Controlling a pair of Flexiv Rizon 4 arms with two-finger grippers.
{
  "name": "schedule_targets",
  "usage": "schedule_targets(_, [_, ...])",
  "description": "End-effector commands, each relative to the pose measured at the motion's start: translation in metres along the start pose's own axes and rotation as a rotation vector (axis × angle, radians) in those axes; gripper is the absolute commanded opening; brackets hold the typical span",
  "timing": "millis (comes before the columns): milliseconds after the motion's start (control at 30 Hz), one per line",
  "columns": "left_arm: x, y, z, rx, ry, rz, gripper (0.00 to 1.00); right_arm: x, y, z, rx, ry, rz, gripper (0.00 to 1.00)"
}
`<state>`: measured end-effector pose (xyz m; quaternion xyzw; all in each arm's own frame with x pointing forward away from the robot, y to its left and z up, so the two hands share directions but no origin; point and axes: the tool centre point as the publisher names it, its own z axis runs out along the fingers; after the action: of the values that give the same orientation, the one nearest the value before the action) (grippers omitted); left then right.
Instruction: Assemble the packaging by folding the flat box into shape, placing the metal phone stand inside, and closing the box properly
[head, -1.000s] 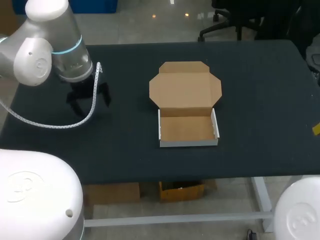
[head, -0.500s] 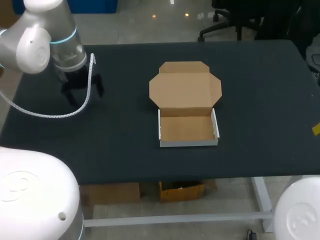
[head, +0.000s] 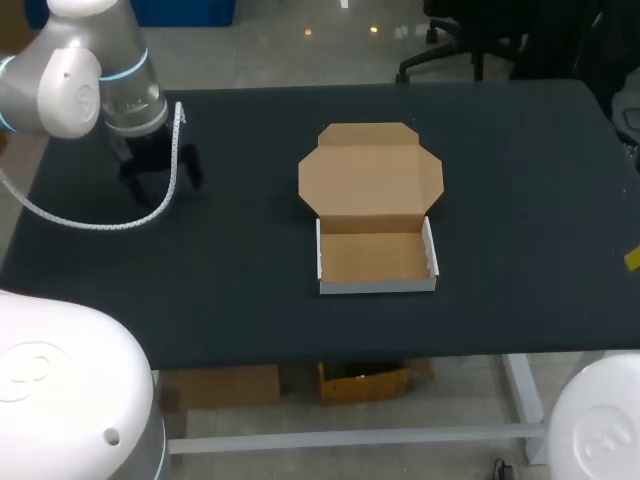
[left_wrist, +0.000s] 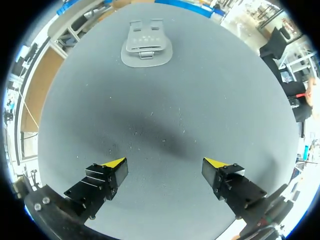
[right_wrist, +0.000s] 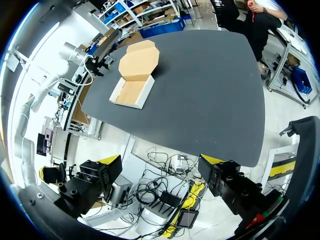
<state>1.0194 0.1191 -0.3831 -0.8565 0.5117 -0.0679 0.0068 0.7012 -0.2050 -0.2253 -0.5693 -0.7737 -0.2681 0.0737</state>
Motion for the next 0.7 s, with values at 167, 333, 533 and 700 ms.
schedule_targets(167, [-0.001, -0.015, 0.005, 0.002, -0.014, -0.008, 1.00, 0.001, -0.001, -0.002, 0.001, 0.001, 0.001, 1.00])
schedule_targets(333, [-0.004, -0.023, 0.009, 0.010, -0.029, -0.023, 1.00, 0.001, -0.001, -0.002, 0.001, 0.001, 0.001, 1.00])
schedule_targets(533, [-0.005, -0.029, 0.010, 0.005, -0.030, -0.033, 1.00, 0.001, -0.001, -0.002, 0.001, 0.001, 0.001, 1.00])
schedule_targets(700, [-0.005, -0.029, 0.010, 0.005, -0.030, -0.033, 1.00, 0.001, -0.001, -0.002, 0.001, 0.001, 0.001, 1.00])
